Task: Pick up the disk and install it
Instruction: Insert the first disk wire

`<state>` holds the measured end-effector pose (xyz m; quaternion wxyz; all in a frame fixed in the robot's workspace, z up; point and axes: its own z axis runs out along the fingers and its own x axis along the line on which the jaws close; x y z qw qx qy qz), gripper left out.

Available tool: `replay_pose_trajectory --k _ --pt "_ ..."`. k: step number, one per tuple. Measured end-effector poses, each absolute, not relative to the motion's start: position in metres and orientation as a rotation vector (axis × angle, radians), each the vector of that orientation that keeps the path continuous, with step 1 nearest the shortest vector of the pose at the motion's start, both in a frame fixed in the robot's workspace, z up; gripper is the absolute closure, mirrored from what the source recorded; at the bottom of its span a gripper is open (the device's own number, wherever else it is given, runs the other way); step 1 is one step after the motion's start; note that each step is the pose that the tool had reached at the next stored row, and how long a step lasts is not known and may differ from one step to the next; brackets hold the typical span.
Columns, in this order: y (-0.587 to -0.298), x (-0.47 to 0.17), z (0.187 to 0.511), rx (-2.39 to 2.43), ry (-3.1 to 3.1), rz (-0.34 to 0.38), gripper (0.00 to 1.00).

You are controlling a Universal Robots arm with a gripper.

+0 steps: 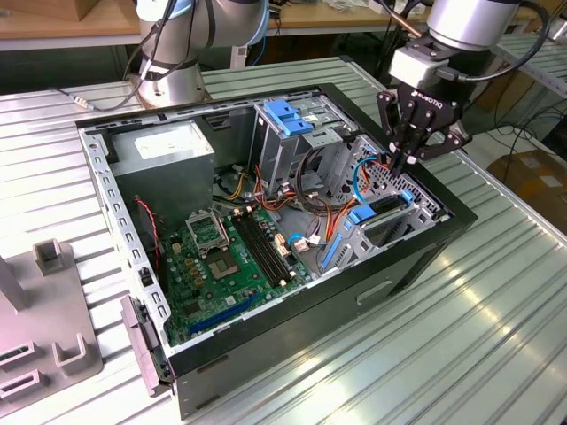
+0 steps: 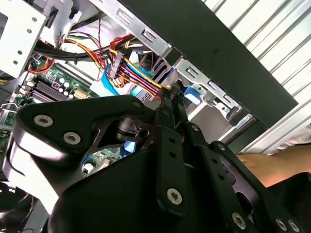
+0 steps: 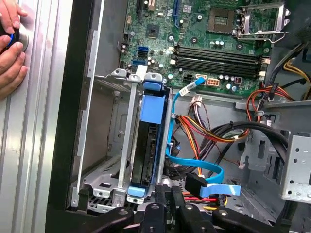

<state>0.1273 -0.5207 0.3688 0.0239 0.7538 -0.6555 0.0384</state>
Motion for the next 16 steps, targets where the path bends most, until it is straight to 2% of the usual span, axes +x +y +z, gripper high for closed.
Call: replay_pose_trajectory --k 12,14,15,16 --pt "-0.522 0.122 0.368 2.222 -2.144 0.115 0.83" --pt "-0.535 0.122 0.364 2.198 -2.167 0.114 0.83" --pt "-0.538 0.122 0.36 2.184 -2.195 0.099 0.83" --pt "-0.539 0.12 0.36 2.208 -2.223 0.043 0.83"
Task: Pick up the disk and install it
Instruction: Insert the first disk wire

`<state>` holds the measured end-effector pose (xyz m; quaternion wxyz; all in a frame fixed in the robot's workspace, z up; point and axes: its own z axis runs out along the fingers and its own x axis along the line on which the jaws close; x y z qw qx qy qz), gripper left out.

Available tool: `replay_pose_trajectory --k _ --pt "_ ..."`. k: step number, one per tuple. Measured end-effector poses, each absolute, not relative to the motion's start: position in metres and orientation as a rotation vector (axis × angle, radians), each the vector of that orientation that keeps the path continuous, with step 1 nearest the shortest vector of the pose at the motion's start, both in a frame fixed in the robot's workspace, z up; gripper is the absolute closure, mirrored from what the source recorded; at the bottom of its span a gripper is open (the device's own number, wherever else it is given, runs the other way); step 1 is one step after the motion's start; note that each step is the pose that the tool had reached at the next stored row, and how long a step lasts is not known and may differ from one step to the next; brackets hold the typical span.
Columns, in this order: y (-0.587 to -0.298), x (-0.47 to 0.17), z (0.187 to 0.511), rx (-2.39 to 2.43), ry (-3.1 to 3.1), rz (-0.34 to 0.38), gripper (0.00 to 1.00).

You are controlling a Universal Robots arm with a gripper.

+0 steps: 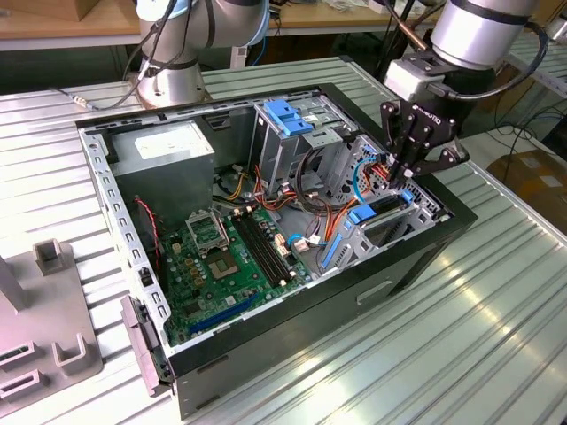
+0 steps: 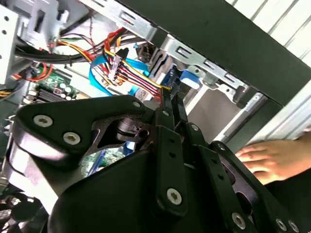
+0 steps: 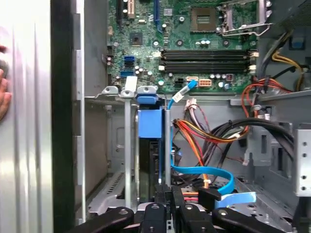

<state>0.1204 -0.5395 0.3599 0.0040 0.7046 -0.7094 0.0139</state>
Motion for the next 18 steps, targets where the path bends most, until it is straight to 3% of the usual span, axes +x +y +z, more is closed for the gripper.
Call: replay_pose_trajectory --k 2,18 --pt "-0.5524 0.1151 0.3537 2.213 -2.226 0.035 0.83" --pt "-0.5543 0.1148 0.3497 2.215 -2.228 0.03 0.83"
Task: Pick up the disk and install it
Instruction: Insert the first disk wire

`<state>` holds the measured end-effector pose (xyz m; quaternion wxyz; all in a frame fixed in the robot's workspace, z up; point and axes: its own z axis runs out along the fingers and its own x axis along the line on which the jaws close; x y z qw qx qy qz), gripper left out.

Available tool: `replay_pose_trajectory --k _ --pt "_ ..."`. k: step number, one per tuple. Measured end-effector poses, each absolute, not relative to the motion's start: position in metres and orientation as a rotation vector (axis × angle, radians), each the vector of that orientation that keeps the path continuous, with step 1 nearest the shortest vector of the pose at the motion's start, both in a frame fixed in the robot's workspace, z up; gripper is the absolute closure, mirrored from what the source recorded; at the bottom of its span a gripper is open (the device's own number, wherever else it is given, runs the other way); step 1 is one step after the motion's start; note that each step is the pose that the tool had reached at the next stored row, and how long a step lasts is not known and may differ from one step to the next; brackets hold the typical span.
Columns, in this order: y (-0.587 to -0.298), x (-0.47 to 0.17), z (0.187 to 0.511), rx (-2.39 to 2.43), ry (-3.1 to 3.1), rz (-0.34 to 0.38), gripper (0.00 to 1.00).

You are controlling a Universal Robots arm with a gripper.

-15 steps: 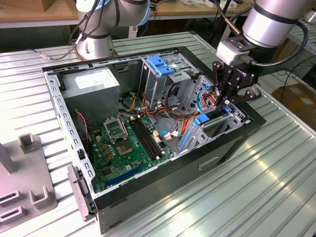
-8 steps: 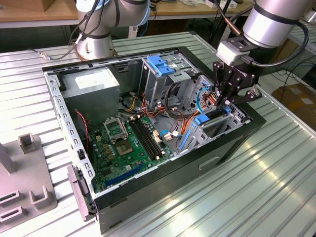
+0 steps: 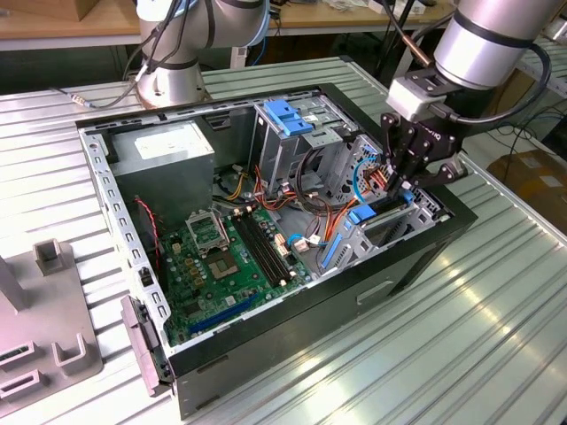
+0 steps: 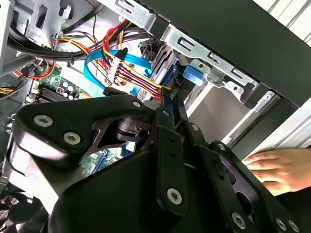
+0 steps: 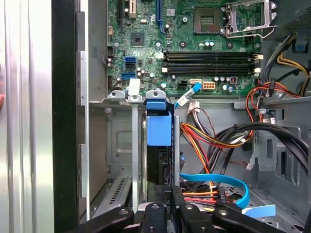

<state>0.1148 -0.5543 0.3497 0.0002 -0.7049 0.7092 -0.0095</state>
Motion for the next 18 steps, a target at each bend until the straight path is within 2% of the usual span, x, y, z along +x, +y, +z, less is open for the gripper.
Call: replay_pose_trajectory --k 18 --pt "-0.5555 0.1136 0.3466 -2.226 2.209 -0.027 0.83"
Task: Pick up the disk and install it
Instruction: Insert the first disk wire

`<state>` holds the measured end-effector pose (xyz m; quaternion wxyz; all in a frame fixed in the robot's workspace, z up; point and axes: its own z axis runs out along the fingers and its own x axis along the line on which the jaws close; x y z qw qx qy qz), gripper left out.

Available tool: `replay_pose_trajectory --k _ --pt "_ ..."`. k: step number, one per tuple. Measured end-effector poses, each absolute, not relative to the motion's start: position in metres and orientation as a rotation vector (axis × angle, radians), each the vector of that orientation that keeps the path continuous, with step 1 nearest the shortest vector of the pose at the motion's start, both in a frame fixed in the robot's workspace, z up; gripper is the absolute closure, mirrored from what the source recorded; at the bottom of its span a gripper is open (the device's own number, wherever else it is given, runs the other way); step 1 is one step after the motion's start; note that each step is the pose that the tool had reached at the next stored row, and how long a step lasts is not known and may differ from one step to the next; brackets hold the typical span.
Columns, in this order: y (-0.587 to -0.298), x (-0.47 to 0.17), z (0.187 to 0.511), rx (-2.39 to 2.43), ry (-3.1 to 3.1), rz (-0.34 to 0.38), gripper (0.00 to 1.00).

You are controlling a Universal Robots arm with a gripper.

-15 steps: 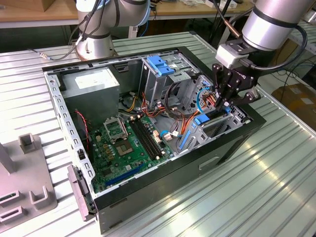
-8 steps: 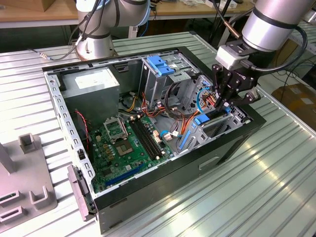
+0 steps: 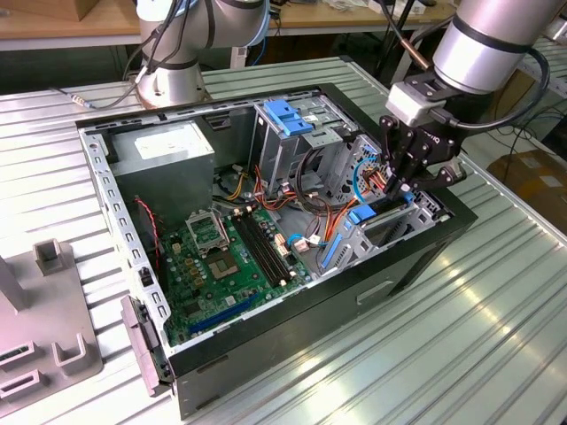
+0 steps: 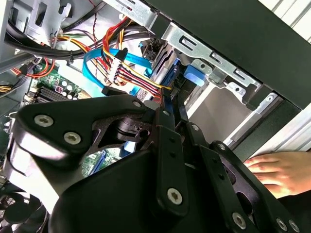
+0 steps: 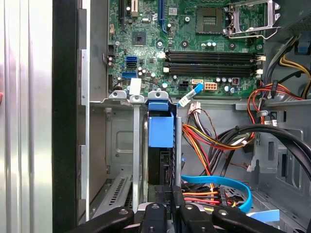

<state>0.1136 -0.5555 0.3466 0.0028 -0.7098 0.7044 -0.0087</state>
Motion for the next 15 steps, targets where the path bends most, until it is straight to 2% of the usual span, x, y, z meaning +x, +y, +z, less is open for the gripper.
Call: replay_pose_trajectory --k 15 --pt "-0.5556 0.1136 0.341 -2.226 2.209 -0.027 0.83"
